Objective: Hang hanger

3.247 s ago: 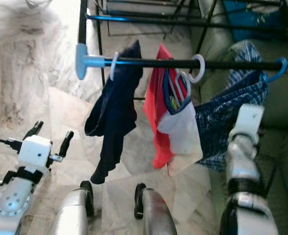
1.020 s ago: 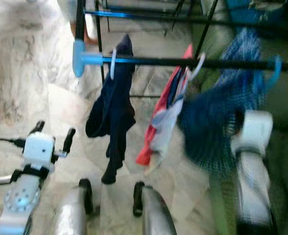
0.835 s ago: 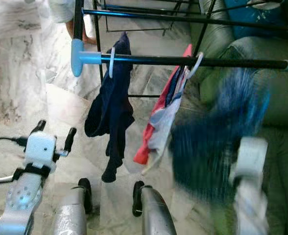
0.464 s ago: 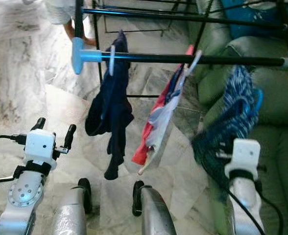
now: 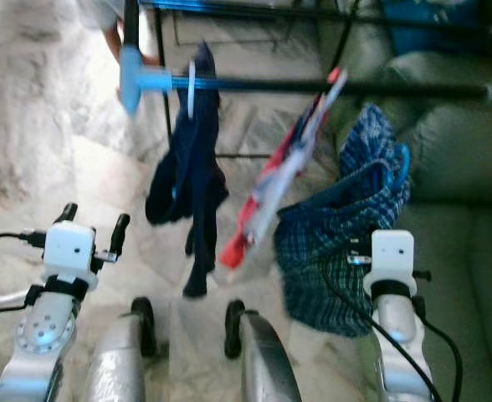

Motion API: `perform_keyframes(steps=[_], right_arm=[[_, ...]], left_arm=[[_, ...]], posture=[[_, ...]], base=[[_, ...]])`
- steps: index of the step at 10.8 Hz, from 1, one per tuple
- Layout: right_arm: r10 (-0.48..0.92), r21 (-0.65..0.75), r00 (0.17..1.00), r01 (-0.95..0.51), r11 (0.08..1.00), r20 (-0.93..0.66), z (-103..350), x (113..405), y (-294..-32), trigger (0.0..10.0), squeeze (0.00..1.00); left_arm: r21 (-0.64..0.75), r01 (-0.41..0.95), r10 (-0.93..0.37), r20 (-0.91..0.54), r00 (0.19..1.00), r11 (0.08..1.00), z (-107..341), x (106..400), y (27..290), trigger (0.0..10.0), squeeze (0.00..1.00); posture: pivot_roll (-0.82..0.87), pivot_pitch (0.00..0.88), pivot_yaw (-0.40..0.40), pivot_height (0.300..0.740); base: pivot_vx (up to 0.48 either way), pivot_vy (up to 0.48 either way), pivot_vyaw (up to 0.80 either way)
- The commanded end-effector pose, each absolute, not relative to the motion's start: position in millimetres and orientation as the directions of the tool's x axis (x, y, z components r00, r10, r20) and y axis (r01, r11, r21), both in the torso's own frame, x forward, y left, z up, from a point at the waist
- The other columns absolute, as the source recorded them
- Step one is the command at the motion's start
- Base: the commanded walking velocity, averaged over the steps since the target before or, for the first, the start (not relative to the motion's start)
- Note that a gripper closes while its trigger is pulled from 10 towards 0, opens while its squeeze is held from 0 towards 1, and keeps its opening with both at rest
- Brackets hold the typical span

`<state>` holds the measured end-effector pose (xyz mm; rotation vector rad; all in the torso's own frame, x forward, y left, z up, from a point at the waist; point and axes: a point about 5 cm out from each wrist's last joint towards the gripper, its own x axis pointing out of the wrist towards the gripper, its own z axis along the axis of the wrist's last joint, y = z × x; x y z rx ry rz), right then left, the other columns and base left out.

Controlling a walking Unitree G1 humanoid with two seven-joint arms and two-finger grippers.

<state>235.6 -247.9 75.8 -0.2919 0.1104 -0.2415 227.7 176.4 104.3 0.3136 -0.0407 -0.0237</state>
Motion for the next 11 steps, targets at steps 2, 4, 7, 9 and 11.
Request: perform_keyframes(steps=[2, 4, 7, 9, 11], right_arm=[[-0.283, -0.315, 0.954, 0.239, 0.918, -0.099, 70, 230, -257, 10.0, 0.00], [-0.283, -0.315, 0.954, 0.239, 0.918, -0.099, 69, 232, -255, 10.0, 0.00], [-0.281, -0.304, 0.955, 0.241, 0.922, -0.098, 65, 239, -251, 10.0, 0.00], [-0.272, -0.268, 0.958, 0.240, 0.933, -0.088, 65, 257, -246, 10.0, 0.00], [-0.190, -0.104, 0.972, 0.177, 0.979, -0.135, 74, 293, -239, 10.0, 0.00]], left_arm=[[0.312, 0.026, -0.028, 0.004, 1.000, 0.950, 96, 223, 176, 10.0, 0.00], [0.315, 0.026, -0.028, 0.004, 1.000, 0.949, 96, 224, 177, 10.0, 0.00], [0.322, 0.038, -0.040, -0.002, 0.999, 0.946, 94, 226, 177, 10.0, 0.00], [0.325, 0.054, -0.057, -0.001, 0.998, 0.944, 90, 238, 173, 10.0, 0.00], [0.351, 0.059, -0.073, 0.028, 0.997, 0.935, 95, 263, 173, 10.0, 0.00]], posture=[[0.06, 0.325, -0.140, 0.740], [0.07, 0.320, -0.135, 0.740], [0.09, 0.286, -0.118, 0.740], [0.11, 0.210, -0.099, 0.740], [0.15, 0.129, -0.059, 0.740]], base=[[-0.296, 0.000, 0.00], [-0.302, 0.000, 0.00], [-0.300, 0.000, 0.00], [-0.300, 0.000, 0.00], [-0.156, 0.000, 0.00]])
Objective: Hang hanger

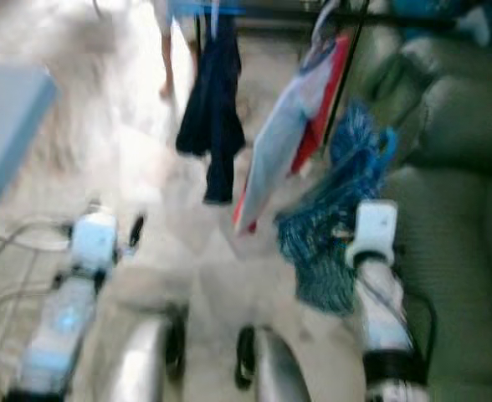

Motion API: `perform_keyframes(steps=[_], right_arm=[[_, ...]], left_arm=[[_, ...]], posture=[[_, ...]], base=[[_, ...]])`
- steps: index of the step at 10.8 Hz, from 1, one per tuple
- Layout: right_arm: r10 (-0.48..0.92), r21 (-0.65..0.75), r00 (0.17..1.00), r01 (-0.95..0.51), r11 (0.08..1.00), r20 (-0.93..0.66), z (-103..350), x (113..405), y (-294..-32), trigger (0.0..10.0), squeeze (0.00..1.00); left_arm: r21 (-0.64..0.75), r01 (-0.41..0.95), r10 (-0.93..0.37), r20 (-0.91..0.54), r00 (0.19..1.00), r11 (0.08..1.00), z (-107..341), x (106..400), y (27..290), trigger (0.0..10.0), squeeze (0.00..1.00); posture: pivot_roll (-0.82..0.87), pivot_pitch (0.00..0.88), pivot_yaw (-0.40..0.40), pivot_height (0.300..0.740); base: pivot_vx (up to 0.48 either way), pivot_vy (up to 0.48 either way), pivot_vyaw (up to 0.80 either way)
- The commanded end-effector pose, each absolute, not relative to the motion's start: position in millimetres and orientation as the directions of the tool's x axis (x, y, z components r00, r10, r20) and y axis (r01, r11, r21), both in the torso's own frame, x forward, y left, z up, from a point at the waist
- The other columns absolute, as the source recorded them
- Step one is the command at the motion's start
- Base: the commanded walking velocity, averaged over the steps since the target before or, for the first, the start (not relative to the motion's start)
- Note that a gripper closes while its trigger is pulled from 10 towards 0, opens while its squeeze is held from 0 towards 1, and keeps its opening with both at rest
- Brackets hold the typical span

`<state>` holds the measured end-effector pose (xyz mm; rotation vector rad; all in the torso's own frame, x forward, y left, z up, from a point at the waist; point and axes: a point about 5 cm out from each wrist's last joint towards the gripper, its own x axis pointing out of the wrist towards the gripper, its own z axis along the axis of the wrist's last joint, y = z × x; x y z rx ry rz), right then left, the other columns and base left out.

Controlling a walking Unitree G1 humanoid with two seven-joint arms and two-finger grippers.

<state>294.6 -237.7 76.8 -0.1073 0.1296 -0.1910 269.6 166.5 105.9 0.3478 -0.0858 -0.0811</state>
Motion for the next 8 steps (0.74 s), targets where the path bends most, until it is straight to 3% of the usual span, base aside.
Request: perform_keyframes(steps=[1, 4, 5, 8], right_arm=[[-0.168, -0.100, 0.976, 0.155, 0.983, -0.141, 74, 296, -237, 10.0, 0.00], [0.099, -0.112, 0.974, -0.123, 0.986, -0.202, 59, 286, -204, 10.0, 0.00], [0.102, -0.058, 0.976, -0.116, 0.992, -0.192, 50, 283, -198, 10.0, 0.00], [-0.020, 0.019, 0.983, 0.024, 1.000, -0.181, 34, 268, -195, 10.0, 0.00]], left_arm=[[0.353, 0.061, -0.075, 0.028, 0.997, 0.934, 96, 266, 173, 10.0, 0.00], [0.319, 0.096, -0.097, -0.013, 0.995, 0.943, 78, 262, 166, 10.0, 0.00], [0.321, 0.099, -0.083, -0.064, 0.995, 0.942, 59, 255, 176, 10.0, 0.00], [0.285, -0.010, 0.026, -0.053, 0.998, 0.959, 57, 252, 199, 10.0, 0.00]], posture=[[0.15, 0.129, -0.059, 0.740], [0.12, 0.042, -0.071, 0.740], [0.12, 0.000, -0.090, 0.740], [0.11, 0.000, -0.071, 0.740]], base=[[0.000, 0.000, 0.00], [0.000, 0.000, 0.00], [0.000, 0.000, 0.00], [0.000, 0.000, 0.00]])
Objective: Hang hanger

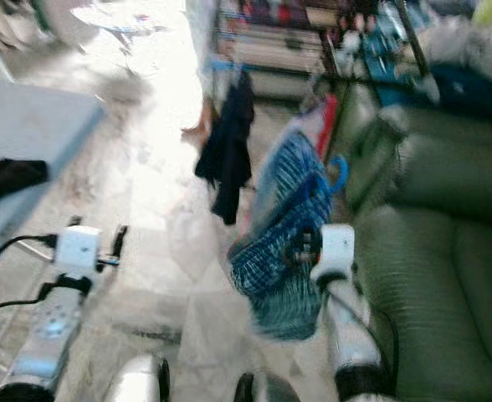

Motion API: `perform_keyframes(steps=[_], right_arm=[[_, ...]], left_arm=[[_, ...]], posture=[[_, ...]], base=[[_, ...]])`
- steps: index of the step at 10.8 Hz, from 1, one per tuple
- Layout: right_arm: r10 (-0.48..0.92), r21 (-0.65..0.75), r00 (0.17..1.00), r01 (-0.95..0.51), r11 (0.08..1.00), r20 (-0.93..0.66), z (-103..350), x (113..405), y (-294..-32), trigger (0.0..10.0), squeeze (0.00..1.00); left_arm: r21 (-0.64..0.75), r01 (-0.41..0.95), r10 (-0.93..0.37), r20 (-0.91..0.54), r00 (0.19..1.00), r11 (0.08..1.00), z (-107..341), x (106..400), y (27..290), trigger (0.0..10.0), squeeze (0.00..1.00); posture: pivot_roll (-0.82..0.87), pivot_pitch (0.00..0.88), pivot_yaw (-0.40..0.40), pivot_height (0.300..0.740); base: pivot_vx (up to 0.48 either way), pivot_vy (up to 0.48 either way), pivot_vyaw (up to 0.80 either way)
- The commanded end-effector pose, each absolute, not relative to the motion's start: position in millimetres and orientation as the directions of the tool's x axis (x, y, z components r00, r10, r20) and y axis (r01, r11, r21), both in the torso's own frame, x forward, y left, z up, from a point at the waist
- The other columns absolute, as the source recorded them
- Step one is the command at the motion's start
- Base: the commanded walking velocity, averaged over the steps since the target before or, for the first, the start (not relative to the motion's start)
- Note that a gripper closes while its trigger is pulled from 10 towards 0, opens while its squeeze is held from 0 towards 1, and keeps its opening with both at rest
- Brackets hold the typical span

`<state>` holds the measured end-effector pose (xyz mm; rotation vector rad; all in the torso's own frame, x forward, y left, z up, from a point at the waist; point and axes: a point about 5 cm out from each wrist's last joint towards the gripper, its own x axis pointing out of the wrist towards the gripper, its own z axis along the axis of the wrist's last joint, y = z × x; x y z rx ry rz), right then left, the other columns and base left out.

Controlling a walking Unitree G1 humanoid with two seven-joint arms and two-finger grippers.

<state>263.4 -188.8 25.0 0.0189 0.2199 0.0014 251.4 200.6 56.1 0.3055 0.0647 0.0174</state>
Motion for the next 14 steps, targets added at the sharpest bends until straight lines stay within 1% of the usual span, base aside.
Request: perform_keyframes(steps=[1, 2, 3, 4, 5, 6, 10, 14], right_arm=[[-0.016, -0.004, 0.981, 0.015, 1.000, -0.194, 27, 257, -193, 10.0, 0.00], [-0.027, -0.042, 0.980, 0.019, 0.999, -0.196, 24, 251, -194, 10.0, 0.00], [-0.014, -0.086, 0.988, 0.001, 0.996, -0.153, 29, 252, -196, 10.0, 0.00], [0.006, -0.136, 0.993, -0.023, 0.990, -0.119, 34, 254, -195, 10.0, 0.00], [0.039, -0.134, 0.993, -0.055, 0.989, -0.115, 37, 256, -191, 10.0, 0.00], [0.069, -0.090, 0.989, -0.082, 0.993, -0.134, 39, 259, -189, 10.0, 0.00], [0.042, -0.097, 0.993, -0.053, 0.994, -0.112, 43, 260, -191, 10.0, 0.00], [0.017, -0.092, 0.994, -0.027, 0.995, -0.109, 44, 259, -194, 10.0, 0.00]], left_arm=[[0.290, 0.018, -0.002, -0.057, 0.998, 0.957, 55, 248, 191, 10.0, 0.00], [0.293, 0.053, -0.039, -0.055, 0.998, 0.955, 53, 243, 184, 10.0, 0.00], [0.294, 0.056, -0.044, -0.047, 0.998, 0.954, 55, 239, 183, 10.0, 0.00], [0.284, 0.048, -0.036, -0.048, 0.998, 0.958, 55, 236, 183, 10.0, 0.00], [0.282, 0.037, -0.024, -0.051, 0.998, 0.959, 54, 233, 183, 10.0, 0.00], [0.281, 0.031, -0.017, -0.052, 0.999, 0.959, 53, 231, 184, 10.0, 0.00], [0.287, 0.030, -0.013, -0.059, 0.998, 0.958, 54, 230, 184, 10.0, 0.00], [0.278, 0.052, -0.038, -0.055, 0.998, 0.959, 56, 232, 184, 10.0, 0.00]], posture=[[0.10, 0.000, -0.065, 0.740], [0.10, 0.016, -0.064, 0.740], [0.10, 0.049, -0.070, 0.740], [0.11, 0.060, -0.076, 0.740], [0.11, 0.069, -0.084, 0.740], [0.11, 0.077, -0.092, 0.740], [0.10, 0.099, -0.093, 0.740], [0.09, 0.115, -0.094, 0.740]], base=[[0.000, 0.000, 0.00], [0.000, 0.000, 0.00], [0.000, 0.000, 0.00], [-0.259, 0.000, 0.00], [-0.259, 0.000, 0.00], [-0.255, 0.000, 0.00], [-0.248, 0.000, 0.00], [0.000, 0.000, 0.00]])
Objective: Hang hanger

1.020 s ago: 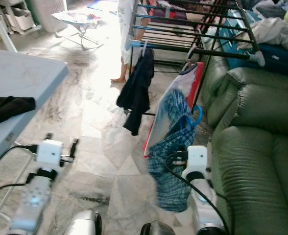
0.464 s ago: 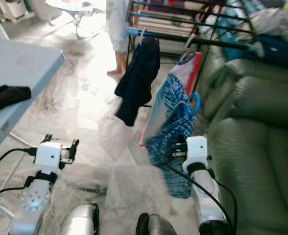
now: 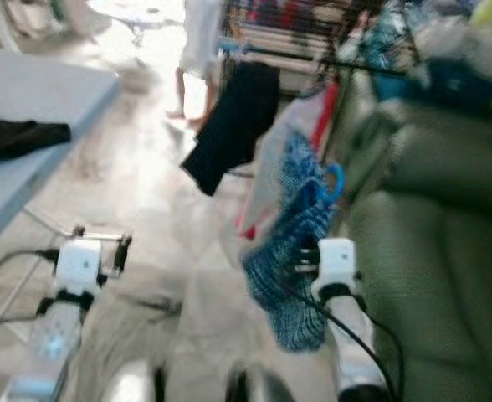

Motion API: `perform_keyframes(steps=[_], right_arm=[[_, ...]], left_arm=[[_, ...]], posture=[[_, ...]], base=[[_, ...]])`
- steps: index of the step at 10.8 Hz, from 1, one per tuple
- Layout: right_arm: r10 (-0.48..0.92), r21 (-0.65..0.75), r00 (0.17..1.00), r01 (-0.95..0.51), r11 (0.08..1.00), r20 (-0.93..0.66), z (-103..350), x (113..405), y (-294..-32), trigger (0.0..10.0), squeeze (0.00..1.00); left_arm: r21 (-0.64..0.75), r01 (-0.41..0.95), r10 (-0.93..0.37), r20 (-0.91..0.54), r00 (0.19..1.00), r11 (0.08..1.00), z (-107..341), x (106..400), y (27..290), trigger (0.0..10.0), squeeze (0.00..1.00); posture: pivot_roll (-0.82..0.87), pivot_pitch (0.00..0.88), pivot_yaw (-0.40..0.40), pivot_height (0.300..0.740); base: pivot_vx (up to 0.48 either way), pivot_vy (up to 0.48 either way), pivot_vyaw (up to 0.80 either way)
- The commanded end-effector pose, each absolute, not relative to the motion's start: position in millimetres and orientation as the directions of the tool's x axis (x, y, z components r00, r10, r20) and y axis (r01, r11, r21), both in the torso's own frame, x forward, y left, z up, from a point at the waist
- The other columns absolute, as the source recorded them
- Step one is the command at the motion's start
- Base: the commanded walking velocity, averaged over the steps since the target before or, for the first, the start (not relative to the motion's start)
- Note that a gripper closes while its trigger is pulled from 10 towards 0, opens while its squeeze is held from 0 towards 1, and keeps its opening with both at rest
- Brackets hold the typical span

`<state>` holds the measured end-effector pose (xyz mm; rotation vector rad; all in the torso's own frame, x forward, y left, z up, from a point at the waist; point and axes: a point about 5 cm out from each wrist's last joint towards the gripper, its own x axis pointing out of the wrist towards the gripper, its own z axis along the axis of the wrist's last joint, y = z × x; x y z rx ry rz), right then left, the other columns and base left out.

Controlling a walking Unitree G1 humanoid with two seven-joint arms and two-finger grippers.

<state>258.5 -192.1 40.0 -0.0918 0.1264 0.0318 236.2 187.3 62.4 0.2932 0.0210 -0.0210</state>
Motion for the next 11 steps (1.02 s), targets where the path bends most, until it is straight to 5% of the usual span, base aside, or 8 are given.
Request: perform_keyframes(steps=[1, 11], right_arm=[[0.016, -0.093, 0.994, -0.026, 0.995, -0.109, 44.2, 259.1, -194.5, 10.0, 0.00], [-0.080, -0.068, 0.991, 0.073, 0.995, -0.109, 38.6, 253.8, -194.7, 10.0, 0.00]], left_arm=[[0.277, 0.053, -0.039, -0.056, 0.998, 0.959, 56.4, 232.0, 183.2, 10.0, 0.00], [0.299, 0.106, -0.090, -0.066, 0.994, 0.948, 60.4, 233.6, 184.7, 10.0, 0.00]], posture=[[0.09, 0.115, -0.096, 0.740], [0.09, 0.152, -0.014, 0.740]], base=[[0.000, 0.000, 0.00], [0.000, -0.206, 0.00]])
